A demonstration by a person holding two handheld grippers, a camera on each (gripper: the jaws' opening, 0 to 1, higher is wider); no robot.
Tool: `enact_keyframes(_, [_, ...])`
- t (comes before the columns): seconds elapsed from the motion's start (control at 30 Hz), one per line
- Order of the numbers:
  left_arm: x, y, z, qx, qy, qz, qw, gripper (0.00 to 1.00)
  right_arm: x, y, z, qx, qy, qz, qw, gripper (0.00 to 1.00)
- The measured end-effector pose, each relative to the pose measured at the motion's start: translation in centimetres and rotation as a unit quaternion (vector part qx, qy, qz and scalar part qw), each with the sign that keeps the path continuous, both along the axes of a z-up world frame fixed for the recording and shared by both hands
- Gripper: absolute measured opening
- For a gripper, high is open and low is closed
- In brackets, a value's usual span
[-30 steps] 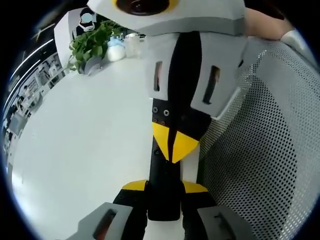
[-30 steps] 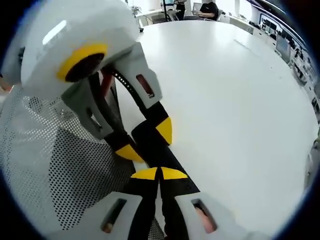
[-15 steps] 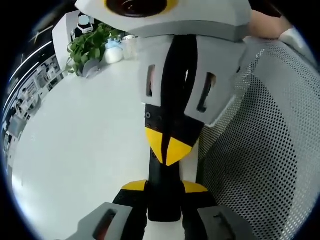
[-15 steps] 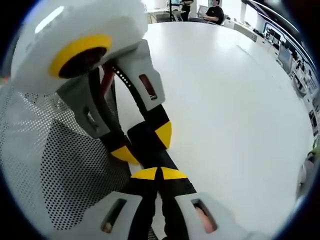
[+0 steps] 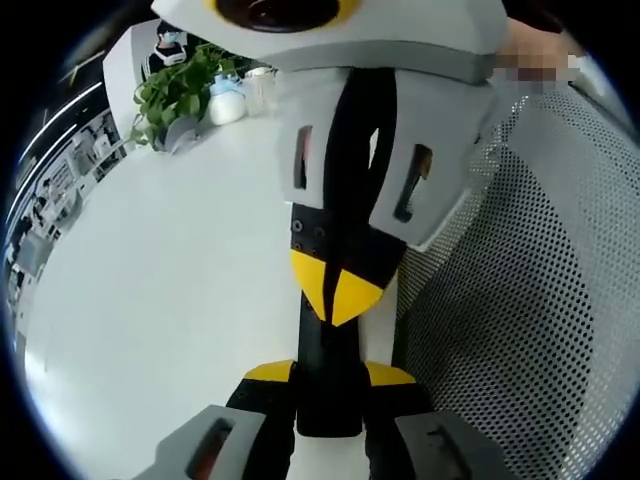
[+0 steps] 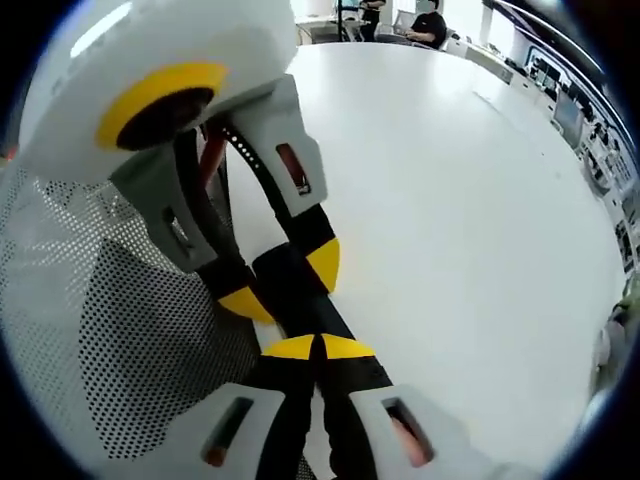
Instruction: Press the specified remote control buttons in sequence, fully releasing each button before pressing the next.
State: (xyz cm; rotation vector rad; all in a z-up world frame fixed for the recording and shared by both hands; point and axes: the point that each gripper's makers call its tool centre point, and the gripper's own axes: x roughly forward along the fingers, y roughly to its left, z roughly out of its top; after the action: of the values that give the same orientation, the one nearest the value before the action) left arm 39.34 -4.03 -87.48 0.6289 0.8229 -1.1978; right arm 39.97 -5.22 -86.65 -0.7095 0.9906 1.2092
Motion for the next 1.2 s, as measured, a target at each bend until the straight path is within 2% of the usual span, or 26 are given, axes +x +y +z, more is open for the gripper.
enact_keyframes(0.13, [0.00, 0.01, 0.01, -0.001, 0.002, 0.004, 1.0000, 0.25, 0.10, -0.01, -0.01, -0.006, 0.006, -0.009, 0.9999, 0.00])
enact_keyframes(0.6, [0.08, 0.03, 0.01, -0.008, 0.005, 0.010, 0.9999, 0.25, 0.27, -0.10, 0.02, 0.015, 0.038, -0.054, 0.9977, 0.00])
enact_keyframes(0.77, [0.16, 0.17, 0.05, -0.027, 0.012, 0.016, 0.9994, 0.25, 0.27, -0.15, 0.04, 0.020, 0.050, -0.066, 0.9963, 0.00])
enact_keyframes(1.2, [0.11, 0.05, 0.13, -0.033, 0.007, 0.008, 0.9994, 0.25, 0.10, -0.01, 0.06, 0.027, 0.060, -0.068, 0.9955, 0.00])
